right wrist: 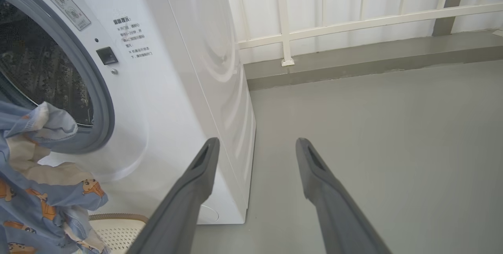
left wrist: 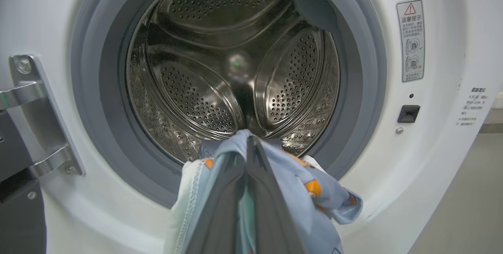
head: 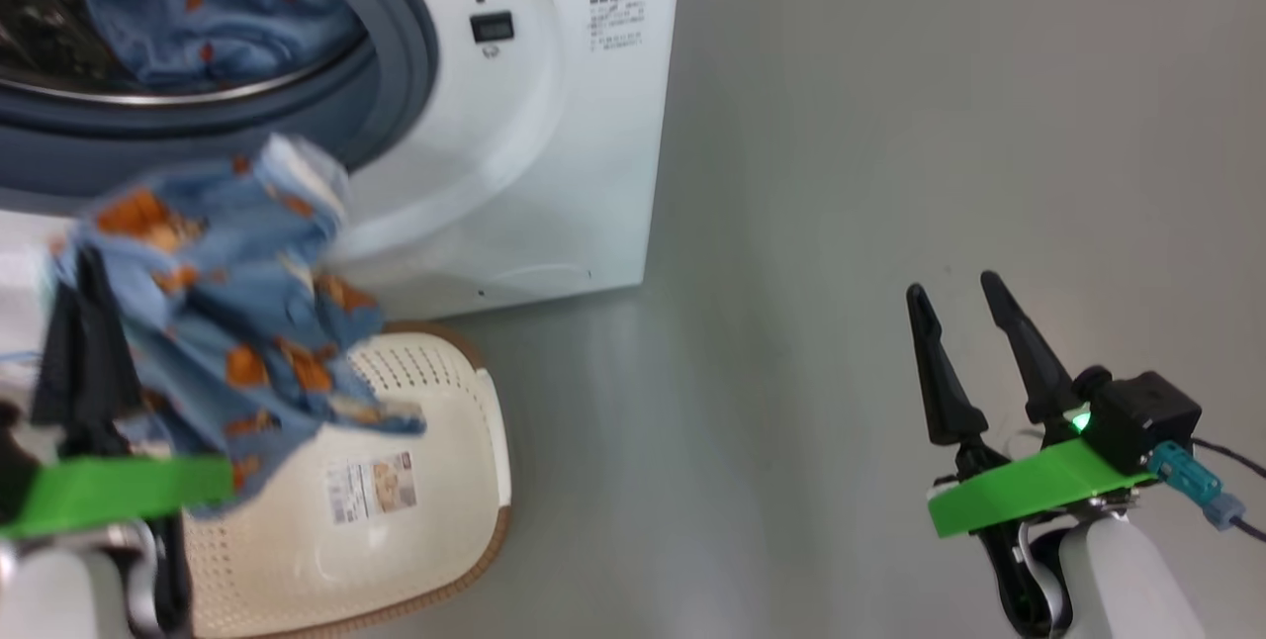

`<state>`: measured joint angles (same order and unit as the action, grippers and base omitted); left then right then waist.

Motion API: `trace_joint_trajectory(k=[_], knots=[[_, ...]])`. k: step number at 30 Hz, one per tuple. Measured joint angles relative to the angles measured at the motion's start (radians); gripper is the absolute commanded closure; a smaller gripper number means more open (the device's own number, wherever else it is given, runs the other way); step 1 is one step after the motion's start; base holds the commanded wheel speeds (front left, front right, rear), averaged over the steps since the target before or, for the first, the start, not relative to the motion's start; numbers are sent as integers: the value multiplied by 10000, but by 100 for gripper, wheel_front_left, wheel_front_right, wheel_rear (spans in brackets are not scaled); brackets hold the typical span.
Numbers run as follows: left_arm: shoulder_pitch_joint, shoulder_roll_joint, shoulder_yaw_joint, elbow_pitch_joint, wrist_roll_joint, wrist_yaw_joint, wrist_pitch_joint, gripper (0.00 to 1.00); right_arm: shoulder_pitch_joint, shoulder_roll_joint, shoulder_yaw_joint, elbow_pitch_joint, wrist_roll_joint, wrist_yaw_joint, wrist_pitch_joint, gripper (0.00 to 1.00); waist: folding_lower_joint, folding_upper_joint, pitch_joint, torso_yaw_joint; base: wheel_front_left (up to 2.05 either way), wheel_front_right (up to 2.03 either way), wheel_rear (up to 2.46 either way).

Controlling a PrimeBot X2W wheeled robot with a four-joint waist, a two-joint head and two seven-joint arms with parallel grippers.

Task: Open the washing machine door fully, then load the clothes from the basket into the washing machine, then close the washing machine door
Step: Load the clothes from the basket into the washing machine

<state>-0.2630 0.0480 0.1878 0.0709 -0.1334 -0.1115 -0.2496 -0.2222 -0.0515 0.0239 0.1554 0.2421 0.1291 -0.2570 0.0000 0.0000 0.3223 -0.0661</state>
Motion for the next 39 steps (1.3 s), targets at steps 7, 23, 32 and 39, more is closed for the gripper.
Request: trace_joint_trajectory(k=[7, 23, 32, 39], knots=[[-1711, 458, 25, 596, 21, -86, -31, 100, -310, -2, 58, -94, 8, 0, 0, 0, 0, 0, 698, -85, 0, 0, 0], [-5119, 1415, -370, 3547, -182, -161, -75, 100, -683, -6, 75, -211, 71, 0, 0, 0, 0, 0, 1904, -255, 0, 0, 0], [-7021, 1923, -1104, 5939, -865, -163, 27, 100, -1078, -8, 230, -303, 59, 0, 0, 0, 0, 0, 2774, -260, 0, 0, 0], [-8766, 2251, -1923, 7331, -1709, -163, 880, 100, -1134, -10, 301, -368, 59, 0, 0, 0, 0, 0, 3509, -226, 0, 0, 0]])
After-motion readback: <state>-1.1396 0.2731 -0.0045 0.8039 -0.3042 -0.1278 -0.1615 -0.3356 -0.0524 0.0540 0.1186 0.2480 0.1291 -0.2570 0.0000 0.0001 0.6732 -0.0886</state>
